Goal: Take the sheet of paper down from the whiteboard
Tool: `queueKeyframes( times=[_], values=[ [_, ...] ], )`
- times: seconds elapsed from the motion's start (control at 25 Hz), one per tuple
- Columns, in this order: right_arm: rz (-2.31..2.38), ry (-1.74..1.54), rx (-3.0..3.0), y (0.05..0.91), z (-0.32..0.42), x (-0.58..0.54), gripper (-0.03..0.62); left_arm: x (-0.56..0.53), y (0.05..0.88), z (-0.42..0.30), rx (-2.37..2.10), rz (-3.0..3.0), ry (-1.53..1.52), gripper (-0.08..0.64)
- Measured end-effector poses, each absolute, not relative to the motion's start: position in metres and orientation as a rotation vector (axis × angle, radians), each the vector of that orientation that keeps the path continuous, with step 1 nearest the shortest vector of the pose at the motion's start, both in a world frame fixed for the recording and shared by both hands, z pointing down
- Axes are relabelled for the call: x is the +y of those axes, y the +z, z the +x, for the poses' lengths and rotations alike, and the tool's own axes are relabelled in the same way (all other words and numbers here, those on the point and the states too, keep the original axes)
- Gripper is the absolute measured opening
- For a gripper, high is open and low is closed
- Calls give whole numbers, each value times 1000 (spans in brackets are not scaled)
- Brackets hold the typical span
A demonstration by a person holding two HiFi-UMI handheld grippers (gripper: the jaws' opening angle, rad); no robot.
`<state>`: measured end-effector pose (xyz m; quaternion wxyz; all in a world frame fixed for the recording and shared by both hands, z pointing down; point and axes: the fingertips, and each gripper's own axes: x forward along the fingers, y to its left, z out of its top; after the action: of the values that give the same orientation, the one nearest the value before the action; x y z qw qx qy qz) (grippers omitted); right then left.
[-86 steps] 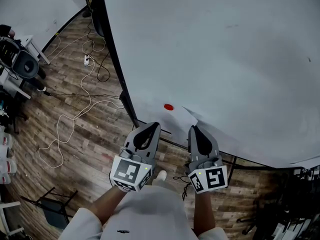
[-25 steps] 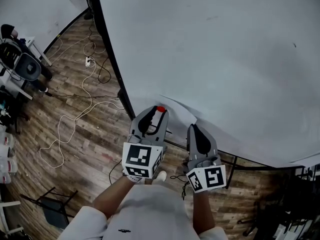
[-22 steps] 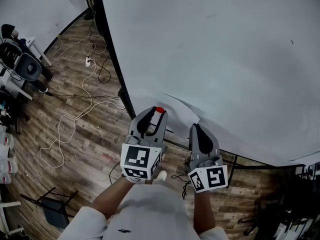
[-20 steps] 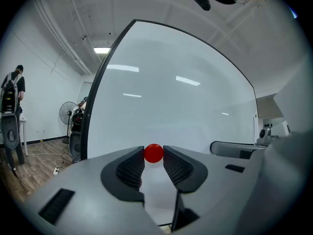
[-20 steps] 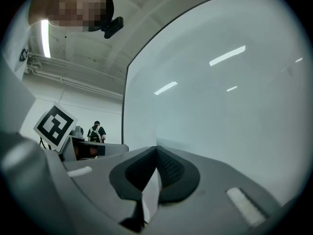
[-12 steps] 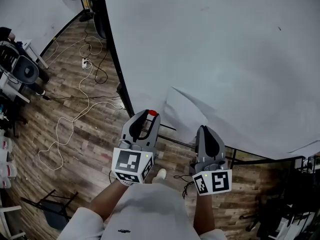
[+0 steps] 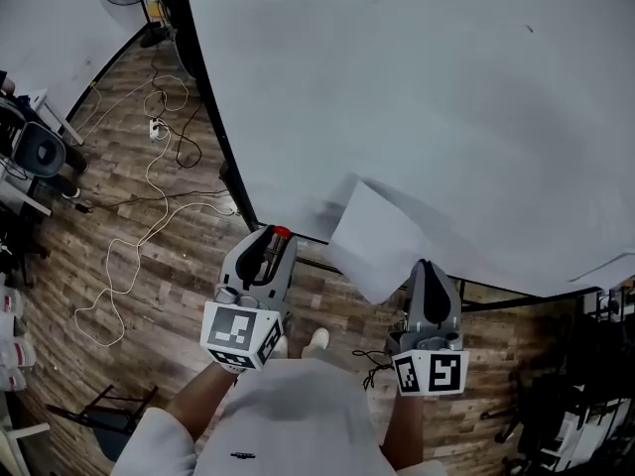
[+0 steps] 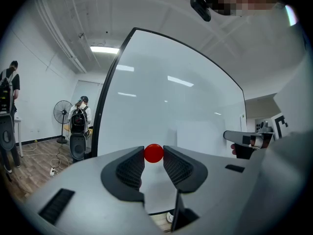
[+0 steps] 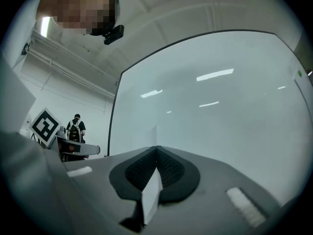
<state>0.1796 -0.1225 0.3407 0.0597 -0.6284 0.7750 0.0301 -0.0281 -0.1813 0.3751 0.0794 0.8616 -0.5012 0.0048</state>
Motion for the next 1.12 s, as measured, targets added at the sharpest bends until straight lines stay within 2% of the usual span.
queueKeyframes(
  times=[0.64,1.12],
  values=[
    [-2061,97,2278,370,217,-103,11,-166,381,-18,-1456,2603,21,124],
    [-2064,101,2267,366,216,-101,11,-161,385,-8,-1416,2609,26,124]
  ],
)
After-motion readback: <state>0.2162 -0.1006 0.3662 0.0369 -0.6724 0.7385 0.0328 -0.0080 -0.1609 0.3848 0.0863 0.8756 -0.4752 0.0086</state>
